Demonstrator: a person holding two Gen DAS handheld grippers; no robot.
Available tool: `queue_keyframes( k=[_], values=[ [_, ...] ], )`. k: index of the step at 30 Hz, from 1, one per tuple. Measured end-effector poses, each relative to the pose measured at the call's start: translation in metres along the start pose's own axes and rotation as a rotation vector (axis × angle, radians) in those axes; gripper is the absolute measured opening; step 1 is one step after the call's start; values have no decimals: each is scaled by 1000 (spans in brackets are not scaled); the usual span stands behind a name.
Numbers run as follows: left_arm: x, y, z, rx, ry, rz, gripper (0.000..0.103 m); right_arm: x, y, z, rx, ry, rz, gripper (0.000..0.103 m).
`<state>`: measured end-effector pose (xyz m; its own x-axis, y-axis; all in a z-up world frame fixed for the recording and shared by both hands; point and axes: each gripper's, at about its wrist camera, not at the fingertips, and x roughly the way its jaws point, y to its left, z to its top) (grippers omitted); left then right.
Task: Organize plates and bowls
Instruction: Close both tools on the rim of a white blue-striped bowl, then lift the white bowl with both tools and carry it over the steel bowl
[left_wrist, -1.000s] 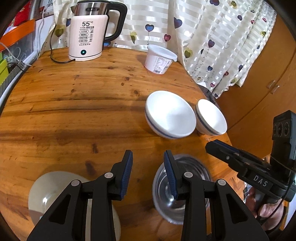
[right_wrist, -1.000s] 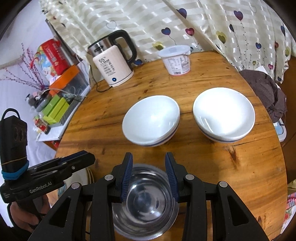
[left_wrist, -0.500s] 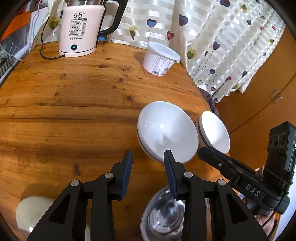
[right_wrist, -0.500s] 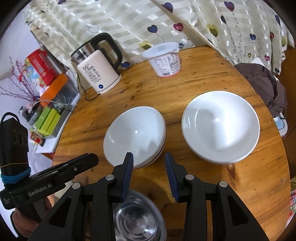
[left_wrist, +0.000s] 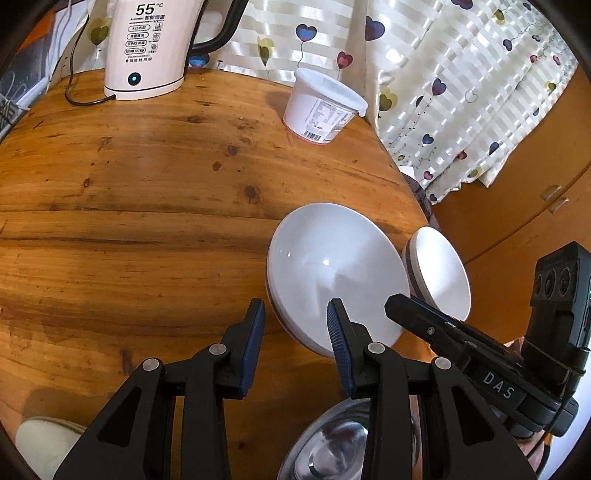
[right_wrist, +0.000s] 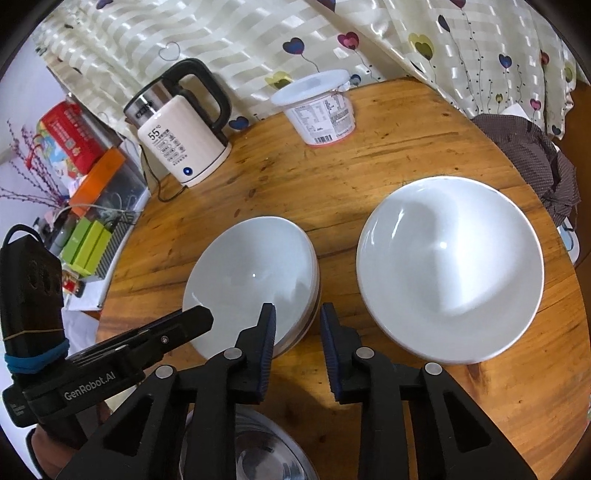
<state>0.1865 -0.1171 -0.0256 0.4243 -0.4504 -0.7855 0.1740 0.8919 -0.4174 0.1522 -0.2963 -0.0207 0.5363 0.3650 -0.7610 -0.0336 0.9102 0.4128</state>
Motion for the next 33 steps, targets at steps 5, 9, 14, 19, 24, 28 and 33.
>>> queue_keyframes(
  k=[5, 9, 14, 19, 24, 28, 33],
  values=[
    [4, 1, 1, 4, 4, 1, 32, 3, 0, 1, -3, 3, 1, 22],
    [6, -1, 0, 21, 2, 7, 32, 4, 1, 2, -4, 2, -1, 22],
    [4, -2, 0, 29, -3, 14, 32, 3, 2, 3, -12, -1, -3, 21],
    [-1, -3, 0, 33, -12, 16, 32, -1, 6, 3, -23, -12, -1, 21],
    [-9, -4, -3, 36, -28, 16, 32, -9, 11, 0, -34, -24, 1, 21],
    [-18, -5, -6, 40, -42, 14, 32, -18, 17, -3, -43, -40, 1, 21],
    [-32, -10, -10, 52, -65, 13, 32, -31, 23, -7, -54, -60, 1, 21]
  ],
)
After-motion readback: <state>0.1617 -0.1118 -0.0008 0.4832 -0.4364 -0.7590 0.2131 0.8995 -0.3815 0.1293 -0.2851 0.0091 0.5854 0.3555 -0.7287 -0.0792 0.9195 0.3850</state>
